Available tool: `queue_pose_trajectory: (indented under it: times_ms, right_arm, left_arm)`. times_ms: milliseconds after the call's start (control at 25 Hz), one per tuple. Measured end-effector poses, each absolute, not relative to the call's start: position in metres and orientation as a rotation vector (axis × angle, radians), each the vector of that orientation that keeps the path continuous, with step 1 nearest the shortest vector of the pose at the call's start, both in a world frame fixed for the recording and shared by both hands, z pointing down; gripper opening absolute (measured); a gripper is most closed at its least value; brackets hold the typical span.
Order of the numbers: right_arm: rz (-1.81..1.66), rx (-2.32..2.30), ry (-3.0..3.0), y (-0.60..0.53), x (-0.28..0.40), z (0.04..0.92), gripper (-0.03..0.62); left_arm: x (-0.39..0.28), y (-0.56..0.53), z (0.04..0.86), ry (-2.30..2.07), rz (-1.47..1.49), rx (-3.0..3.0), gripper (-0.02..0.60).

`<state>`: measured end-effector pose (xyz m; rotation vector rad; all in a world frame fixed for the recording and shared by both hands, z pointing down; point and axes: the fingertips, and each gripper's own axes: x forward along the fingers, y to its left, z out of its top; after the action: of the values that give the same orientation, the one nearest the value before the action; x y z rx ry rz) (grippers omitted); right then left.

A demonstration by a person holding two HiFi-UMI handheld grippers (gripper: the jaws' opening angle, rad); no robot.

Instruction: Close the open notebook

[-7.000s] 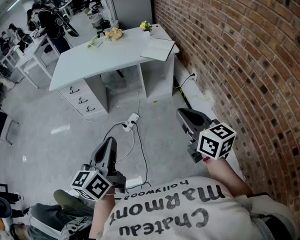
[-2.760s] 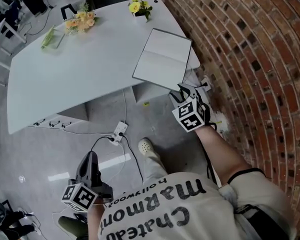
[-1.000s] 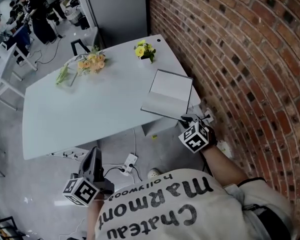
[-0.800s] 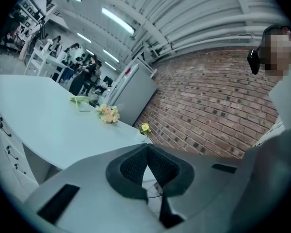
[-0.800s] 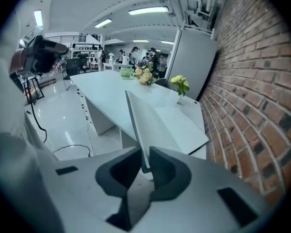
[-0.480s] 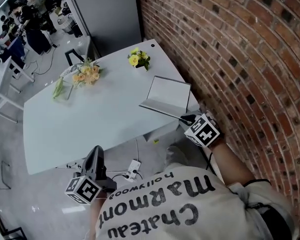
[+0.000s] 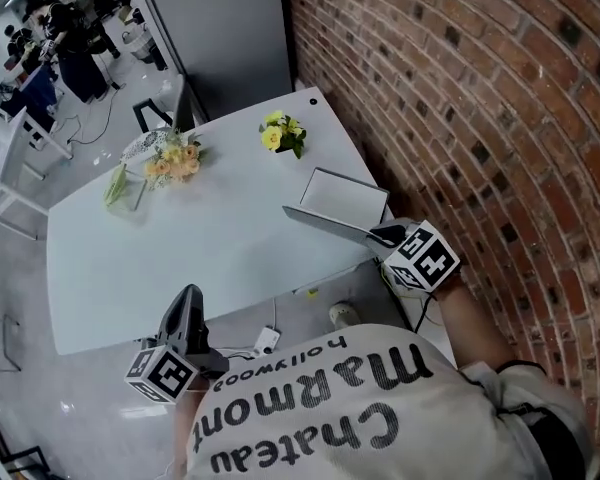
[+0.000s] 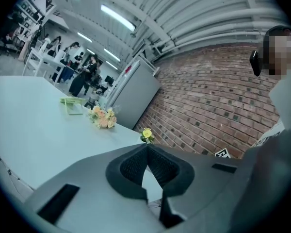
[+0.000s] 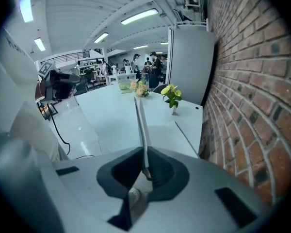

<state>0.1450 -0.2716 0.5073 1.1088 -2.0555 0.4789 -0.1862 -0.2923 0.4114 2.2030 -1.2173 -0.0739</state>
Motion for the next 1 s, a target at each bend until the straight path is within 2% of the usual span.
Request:
queue_pose_trajectory:
  times_ms: [1000]
  right_arm:
    - [0.502, 1.201, -2.024, -0.341, 0.21, 0.515, 0.031]
  left_arm:
    - [-0.136, -0.353, 0.422, -1.23, -0.063, 2.166, 0.0]
